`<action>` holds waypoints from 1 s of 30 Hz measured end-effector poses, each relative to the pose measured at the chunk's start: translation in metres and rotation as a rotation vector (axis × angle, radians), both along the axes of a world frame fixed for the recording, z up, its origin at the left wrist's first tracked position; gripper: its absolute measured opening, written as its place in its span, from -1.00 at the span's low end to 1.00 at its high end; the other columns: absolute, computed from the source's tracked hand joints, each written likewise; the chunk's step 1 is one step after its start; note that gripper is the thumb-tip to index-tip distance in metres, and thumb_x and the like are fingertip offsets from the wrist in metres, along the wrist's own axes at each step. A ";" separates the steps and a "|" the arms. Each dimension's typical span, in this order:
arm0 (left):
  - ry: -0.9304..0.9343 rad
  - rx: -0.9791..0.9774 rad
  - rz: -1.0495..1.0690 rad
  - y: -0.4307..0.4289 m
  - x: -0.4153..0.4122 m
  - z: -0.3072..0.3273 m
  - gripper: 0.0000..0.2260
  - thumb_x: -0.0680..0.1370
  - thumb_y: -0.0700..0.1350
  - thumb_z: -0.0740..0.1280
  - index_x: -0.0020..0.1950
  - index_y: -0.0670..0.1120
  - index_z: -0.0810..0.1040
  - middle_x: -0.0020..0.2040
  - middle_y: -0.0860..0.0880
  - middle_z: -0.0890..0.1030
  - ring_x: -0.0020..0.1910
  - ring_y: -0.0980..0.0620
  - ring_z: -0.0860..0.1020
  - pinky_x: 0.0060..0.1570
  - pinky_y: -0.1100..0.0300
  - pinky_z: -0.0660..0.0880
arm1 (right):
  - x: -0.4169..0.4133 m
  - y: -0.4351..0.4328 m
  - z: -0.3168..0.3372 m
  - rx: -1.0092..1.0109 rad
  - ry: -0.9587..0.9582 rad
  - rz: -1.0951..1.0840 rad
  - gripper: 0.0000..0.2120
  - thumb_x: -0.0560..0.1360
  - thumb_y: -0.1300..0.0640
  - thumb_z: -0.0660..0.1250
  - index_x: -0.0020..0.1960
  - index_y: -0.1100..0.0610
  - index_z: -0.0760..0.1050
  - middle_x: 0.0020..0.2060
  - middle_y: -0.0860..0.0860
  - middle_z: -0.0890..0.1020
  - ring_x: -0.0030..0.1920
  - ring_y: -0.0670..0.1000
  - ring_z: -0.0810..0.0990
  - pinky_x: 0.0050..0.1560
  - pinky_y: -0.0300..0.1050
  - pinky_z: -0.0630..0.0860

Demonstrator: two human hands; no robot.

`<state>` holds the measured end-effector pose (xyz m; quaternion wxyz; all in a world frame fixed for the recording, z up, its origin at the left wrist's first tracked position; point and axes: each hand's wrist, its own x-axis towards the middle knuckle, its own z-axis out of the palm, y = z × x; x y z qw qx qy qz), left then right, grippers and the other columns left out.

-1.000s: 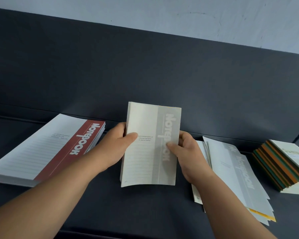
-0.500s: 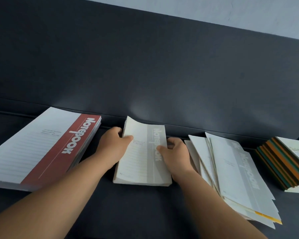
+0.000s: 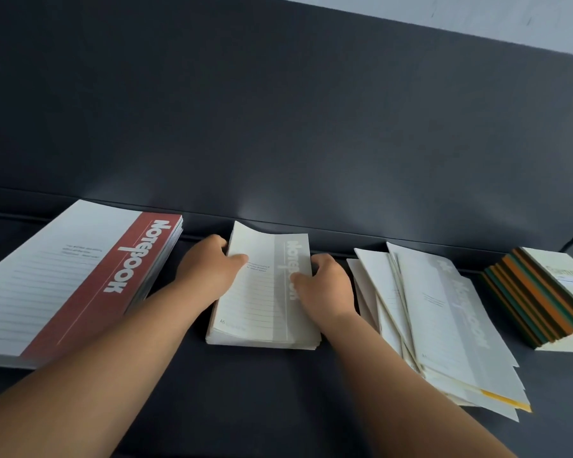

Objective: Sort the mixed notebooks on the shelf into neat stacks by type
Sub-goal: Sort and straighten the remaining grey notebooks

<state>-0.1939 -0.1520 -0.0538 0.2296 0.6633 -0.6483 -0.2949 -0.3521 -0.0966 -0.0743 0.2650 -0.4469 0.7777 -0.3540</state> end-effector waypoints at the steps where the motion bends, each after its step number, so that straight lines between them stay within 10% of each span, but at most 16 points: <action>1: -0.009 0.005 -0.003 0.000 0.000 0.002 -0.58 0.52 0.08 0.33 0.30 -0.11 0.45 0.04 -0.01 0.57 0.01 -0.07 0.56 0.04 0.01 0.52 | -0.001 0.000 0.003 -0.002 -0.005 0.008 -0.83 0.47 0.13 0.32 0.05 0.12 0.51 -0.09 -0.03 0.63 -0.08 0.02 0.61 -0.06 -0.02 0.58; 5: -0.092 -0.081 -0.008 0.004 -0.005 0.013 -0.46 0.55 0.16 0.25 0.42 -0.13 0.32 0.29 -0.09 0.48 0.22 -0.12 0.47 0.08 0.05 0.43 | 0.000 0.005 0.012 -0.053 -0.025 0.035 -0.83 0.54 0.12 0.25 0.08 0.16 0.50 -0.15 -0.07 0.58 -0.16 -0.02 0.54 -0.14 -0.11 0.49; 9: -0.158 -0.312 -0.102 0.022 -0.018 0.026 -0.41 0.57 0.13 0.25 0.51 -0.10 0.22 0.47 -0.09 0.32 0.43 -0.11 0.28 0.33 0.04 0.28 | -0.002 0.021 0.028 -0.115 0.016 0.090 -0.54 0.59 0.10 0.22 0.48 0.07 0.31 0.37 -0.04 0.46 0.35 0.00 0.44 0.34 -0.09 0.39; 14: -0.165 -0.472 -0.229 0.053 -0.044 0.040 -0.41 0.58 0.11 0.26 0.53 -0.09 0.19 0.49 -0.05 0.29 0.45 -0.05 0.24 0.37 0.13 0.18 | -0.026 0.052 0.046 -0.207 0.208 0.146 -0.55 0.62 0.14 0.21 0.50 0.07 0.28 0.45 -0.07 0.36 0.43 -0.08 0.31 0.12 -0.43 0.15; 22: -0.022 -0.182 -0.331 0.094 -0.107 0.046 -0.43 0.59 0.15 0.19 0.53 -0.04 0.16 0.49 -0.02 0.31 0.42 -0.03 0.32 0.25 0.13 0.29 | -0.102 0.101 0.056 -0.180 0.260 0.016 -0.53 0.61 0.08 0.23 0.50 0.03 0.27 0.43 -0.06 0.39 0.35 0.03 0.42 0.31 -0.14 0.30; 27: 0.056 0.031 -0.326 0.111 -0.146 0.035 -0.50 0.58 0.16 0.19 0.42 -0.08 0.28 -0.02 0.11 0.46 -0.02 0.05 0.38 0.00 0.15 0.34 | -0.156 0.122 0.046 -0.073 0.272 -0.055 -0.47 0.60 0.02 0.25 0.52 0.06 0.21 0.46 -0.01 0.36 0.43 0.05 0.34 0.33 -0.06 0.32; 30: 0.033 0.102 -0.319 0.117 -0.163 0.027 -0.44 0.58 0.18 0.18 0.48 -0.08 0.20 0.27 -0.04 0.45 0.05 0.03 0.41 0.01 0.14 0.34 | -0.183 0.129 0.033 0.036 0.264 -0.098 -0.41 0.57 -0.06 0.26 0.53 0.04 0.18 0.42 0.03 0.42 0.37 0.12 0.41 0.31 0.08 0.42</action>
